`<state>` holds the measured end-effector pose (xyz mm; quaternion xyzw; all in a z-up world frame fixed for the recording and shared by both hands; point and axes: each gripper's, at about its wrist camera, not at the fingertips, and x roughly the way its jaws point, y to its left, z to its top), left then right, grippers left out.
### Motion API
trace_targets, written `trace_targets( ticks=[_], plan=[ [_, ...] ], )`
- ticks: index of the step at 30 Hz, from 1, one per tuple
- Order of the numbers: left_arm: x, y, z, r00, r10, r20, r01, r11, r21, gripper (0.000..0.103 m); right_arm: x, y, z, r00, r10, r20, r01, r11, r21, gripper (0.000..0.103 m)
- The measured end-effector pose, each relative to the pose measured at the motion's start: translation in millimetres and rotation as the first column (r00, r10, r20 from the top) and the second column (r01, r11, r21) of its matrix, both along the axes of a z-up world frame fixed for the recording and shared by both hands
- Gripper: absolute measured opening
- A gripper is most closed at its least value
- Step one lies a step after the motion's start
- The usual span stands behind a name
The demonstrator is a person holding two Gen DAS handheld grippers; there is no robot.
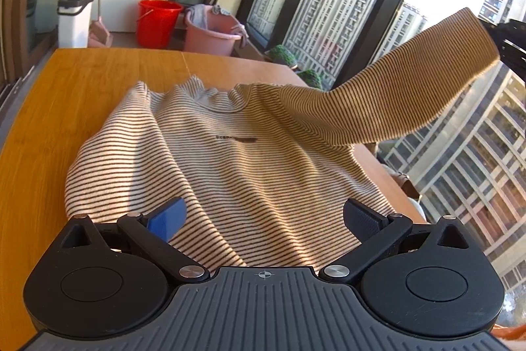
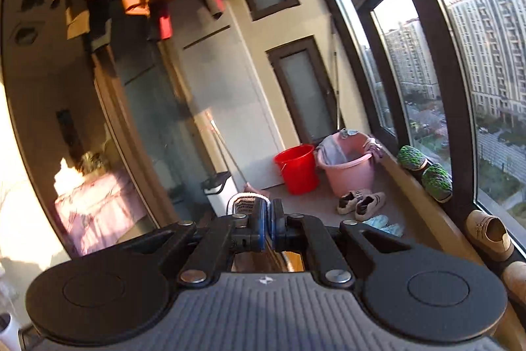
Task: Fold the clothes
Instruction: 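Lift the sleeve with the right gripper and fold it across the shirt body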
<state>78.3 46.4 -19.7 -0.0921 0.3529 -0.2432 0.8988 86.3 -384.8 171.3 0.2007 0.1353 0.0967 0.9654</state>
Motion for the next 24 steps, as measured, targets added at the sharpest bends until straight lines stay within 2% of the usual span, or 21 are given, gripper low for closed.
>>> trace_targets(
  ticks=[5,10,12,16,20,24],
  plan=[
    [-1,0,-9,1.000,-0.029,0.003,0.029,1.000,-0.003,0.103,33,-6,4,0.997,-0.070,-0.020,0.071,0.994,0.078,0.003],
    [4,15,-15,1.000,0.004,-0.014,-0.005,0.999,-0.046,0.103,48,22,16,0.999,-0.054,0.000,0.054,0.994,0.098,0.003],
    [4,20,-14,1.000,0.008,-0.008,-0.008,0.998,-0.066,0.103,52,45,19,1.000,-0.005,-0.003,0.005,0.997,0.077,0.003],
    [3,31,-11,1.000,0.014,0.000,-0.014,0.992,-0.126,0.103,54,112,16,0.981,0.190,-0.038,-0.189,0.982,0.031,0.003],
    [2,41,-12,1.000,0.010,-0.012,-0.012,0.984,-0.179,0.103,39,171,8,0.924,0.373,-0.088,-0.377,0.926,-0.031,0.003],
    [-3,40,-11,0.997,-0.075,0.010,0.075,0.965,-0.251,0.103,11,201,1,0.866,0.475,-0.154,-0.493,0.862,-0.114,0.003]
  ],
)
